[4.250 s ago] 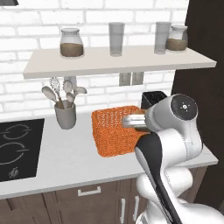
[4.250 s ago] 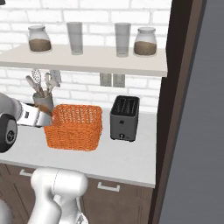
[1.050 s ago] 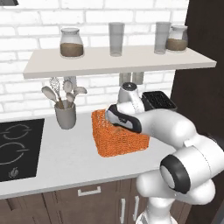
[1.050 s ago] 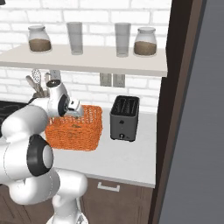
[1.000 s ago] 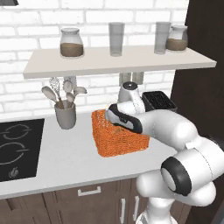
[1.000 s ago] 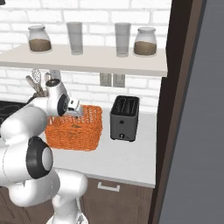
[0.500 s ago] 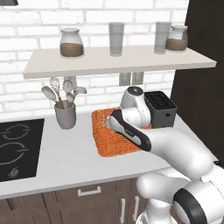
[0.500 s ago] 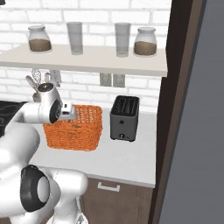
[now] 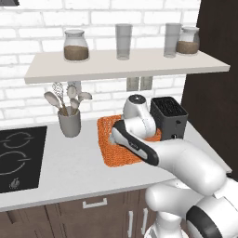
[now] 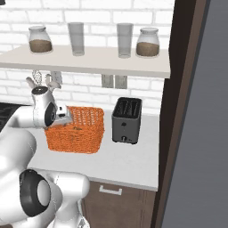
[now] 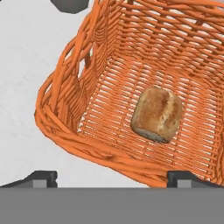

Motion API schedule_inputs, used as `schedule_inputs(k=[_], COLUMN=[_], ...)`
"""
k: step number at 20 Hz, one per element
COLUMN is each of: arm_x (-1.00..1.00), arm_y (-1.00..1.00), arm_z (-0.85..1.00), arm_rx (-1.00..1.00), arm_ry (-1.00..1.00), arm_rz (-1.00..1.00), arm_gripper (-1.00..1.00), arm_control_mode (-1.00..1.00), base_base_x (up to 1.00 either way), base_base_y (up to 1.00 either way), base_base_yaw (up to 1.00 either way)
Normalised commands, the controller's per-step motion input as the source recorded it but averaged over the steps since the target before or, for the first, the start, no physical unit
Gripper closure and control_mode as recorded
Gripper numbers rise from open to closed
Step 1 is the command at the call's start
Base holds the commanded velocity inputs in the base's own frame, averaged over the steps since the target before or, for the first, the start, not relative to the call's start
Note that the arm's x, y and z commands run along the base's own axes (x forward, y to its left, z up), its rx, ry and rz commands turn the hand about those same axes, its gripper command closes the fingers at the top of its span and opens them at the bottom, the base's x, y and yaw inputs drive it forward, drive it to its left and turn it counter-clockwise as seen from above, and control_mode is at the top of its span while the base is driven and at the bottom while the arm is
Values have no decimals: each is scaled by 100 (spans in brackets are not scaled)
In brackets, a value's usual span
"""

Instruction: Open the cabinet, pick up the bread from the cabinet and place it in the basket. Then move the basket to the dining counter.

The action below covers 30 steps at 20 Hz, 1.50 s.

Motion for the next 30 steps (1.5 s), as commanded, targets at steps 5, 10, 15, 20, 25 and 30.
schedule_inputs(k=[5,10,15,20,25,30], arm_x=[0,0,13,25,24,8], arm_y=[12,0,0,0,0,0], arm_z=[1,-4,-17,-17,-20,-38], arm_rx=[-3,-6,-11,-5,0,0], arm_ry=[13,1,0,4,11,15], arm_rz=[18,16,9,7,10,8], arm_gripper=[-100,-100,-100,-100,-100,-100], arm_control_mode=[-100,-100,-100,-100,-100,-100], base_base_x=[0,0,0,0,0,0], base_base_y=[0,0,0,0,0,0], base_base_yaw=[0,0,0,0,0,0])
